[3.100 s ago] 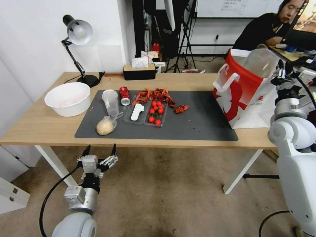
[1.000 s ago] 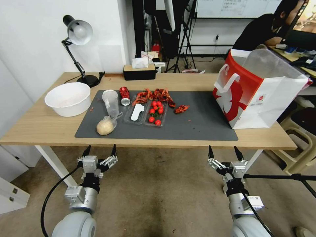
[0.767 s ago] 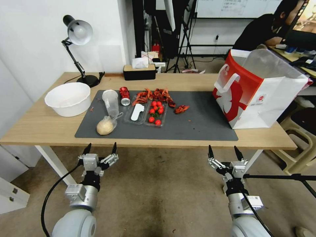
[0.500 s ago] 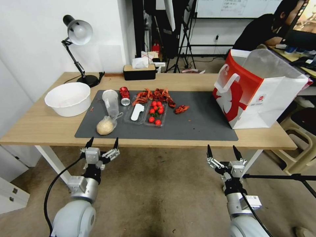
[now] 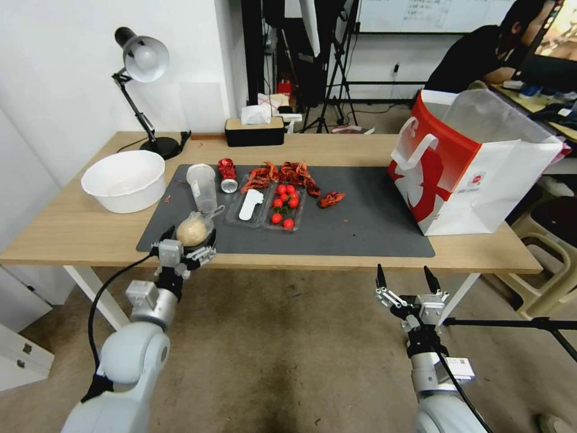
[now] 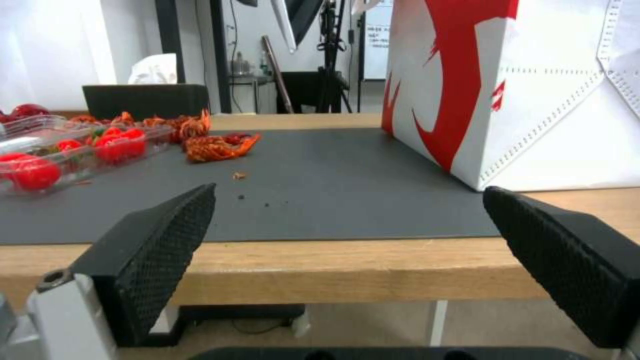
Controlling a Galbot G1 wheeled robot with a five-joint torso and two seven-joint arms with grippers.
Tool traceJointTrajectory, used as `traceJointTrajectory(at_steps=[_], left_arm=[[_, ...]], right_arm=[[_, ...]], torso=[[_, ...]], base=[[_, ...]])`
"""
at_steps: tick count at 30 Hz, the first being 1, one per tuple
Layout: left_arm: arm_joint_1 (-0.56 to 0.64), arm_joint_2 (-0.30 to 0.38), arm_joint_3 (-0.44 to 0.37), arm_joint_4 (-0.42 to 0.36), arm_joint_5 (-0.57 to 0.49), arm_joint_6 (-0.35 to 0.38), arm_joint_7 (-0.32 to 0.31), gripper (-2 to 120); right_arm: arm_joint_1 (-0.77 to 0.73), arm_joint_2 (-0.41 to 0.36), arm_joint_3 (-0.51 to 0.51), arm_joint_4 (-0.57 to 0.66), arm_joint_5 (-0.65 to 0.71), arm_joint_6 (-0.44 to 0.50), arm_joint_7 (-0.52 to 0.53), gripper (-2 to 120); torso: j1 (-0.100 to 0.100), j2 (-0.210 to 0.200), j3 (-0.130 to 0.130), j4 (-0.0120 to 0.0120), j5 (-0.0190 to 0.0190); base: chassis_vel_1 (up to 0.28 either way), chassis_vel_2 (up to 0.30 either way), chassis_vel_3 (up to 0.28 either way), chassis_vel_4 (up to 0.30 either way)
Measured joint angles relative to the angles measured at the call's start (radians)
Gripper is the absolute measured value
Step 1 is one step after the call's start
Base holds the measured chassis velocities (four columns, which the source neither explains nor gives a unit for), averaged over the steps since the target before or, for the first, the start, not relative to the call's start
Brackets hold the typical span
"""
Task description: Pick up the trash from the table and place it into the takeout bag.
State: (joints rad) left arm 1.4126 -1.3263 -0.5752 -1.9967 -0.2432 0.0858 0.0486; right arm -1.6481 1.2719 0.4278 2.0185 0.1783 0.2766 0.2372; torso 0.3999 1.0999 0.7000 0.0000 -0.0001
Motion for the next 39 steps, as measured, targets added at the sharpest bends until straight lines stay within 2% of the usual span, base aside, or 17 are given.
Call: traceJointTrajectory(at_steps=[5,11,19,22,23,26,27,30,31,34,35,39], left_arm=[[-0.082,0.044,0.009,0.062,-0.025,0.008,0.0,100],[-0.131,0.063,0.028,0.125,-0.03,0.012,0.003,100],[-0.162,0.077,0.039,0.168,-0.033,0.034,0.005,99],[-0.17,0.083,0.039,0.181,-0.034,0.039,0.006,88],[-0.17,0.083,0.039,0.181,-0.034,0.039,0.006,88],[-0.17,0.084,0.037,0.189,-0.034,0.04,0.006,73],[-0.17,0.084,0.037,0.189,-0.034,0.04,0.006,73],[-0.167,0.085,0.034,0.193,-0.033,0.04,0.007,59],[-0.167,0.085,0.034,0.193,-0.033,0.04,0.007,59],[-0.165,0.09,0.033,0.193,-0.032,0.04,0.011,45],[-0.165,0.09,0.033,0.193,-0.032,0.04,0.011,45],[-0.164,0.097,0.033,0.193,-0.03,0.042,0.02,28]], right_arm=[[0.0,0.012,0.0,-0.001,-0.006,-0.002,0.0,100],[0.001,0.014,0.004,-0.003,-0.007,-0.005,0.002,100],[0.002,0.014,0.005,-0.007,-0.007,-0.005,0.004,100],[0.004,0.016,0.004,-0.013,-0.007,-0.005,0.005,100],[0.004,0.016,0.004,-0.013,-0.007,-0.005,0.005,100],[0.004,0.018,0.003,-0.017,-0.007,-0.003,0.005,100],[0.004,0.018,0.003,-0.017,-0.007,-0.003,0.005,100],[0.005,0.019,0.002,-0.019,-0.007,-0.002,0.005,100],[0.005,0.019,0.002,-0.019,-0.007,-0.002,0.005,100],[0.005,0.02,0.001,-0.019,-0.007,-0.002,0.006,100],[0.005,0.02,0.001,-0.019,-0.007,-0.002,0.006,100],[0.005,0.021,0.001,-0.019,-0.007,-0.001,0.006,100]], torso=[[0.0,0.0,0.0,0.0001,0.0],[0.0,0.0,0.0,0.0001,-0.0001],[0.0,0.0,0.0,0.0,0.0001],[0.0,0.0,0.0,0.0,0.0],[0.0,0.0,0.0,0.0,0.0],[0.0,0.0,0.0,0.0,0.0001],[0.0,0.0,0.0,0.0,0.0001],[0.0,0.0,0.0,0.0,0.0001],[0.0,0.0,0.0,0.0,0.0001],[0.0,0.0,0.0,0.0,0.0001],[0.0,0.0,0.0,0.0,0.0001],[0.0,0.0,0.0,0.0,0.0001]], base=[[0.0,0.0,0.0,0.0],[0.0,0.0,0.0,0.0],[0.0,0.0,0.0,0.0],[0.0,0.0,0.0,0.0],[0.0,0.0,0.0,0.0],[0.0,0.0,0.0,0.0],[0.0,0.0,0.0,0.0],[0.0,0.0,0.0,0.0],[0.0,0.0,0.0,0.0],[0.0,0.0,0.0,0.0],[0.0,0.0,0.0,0.0],[0.0,0.0,0.0,0.0]])
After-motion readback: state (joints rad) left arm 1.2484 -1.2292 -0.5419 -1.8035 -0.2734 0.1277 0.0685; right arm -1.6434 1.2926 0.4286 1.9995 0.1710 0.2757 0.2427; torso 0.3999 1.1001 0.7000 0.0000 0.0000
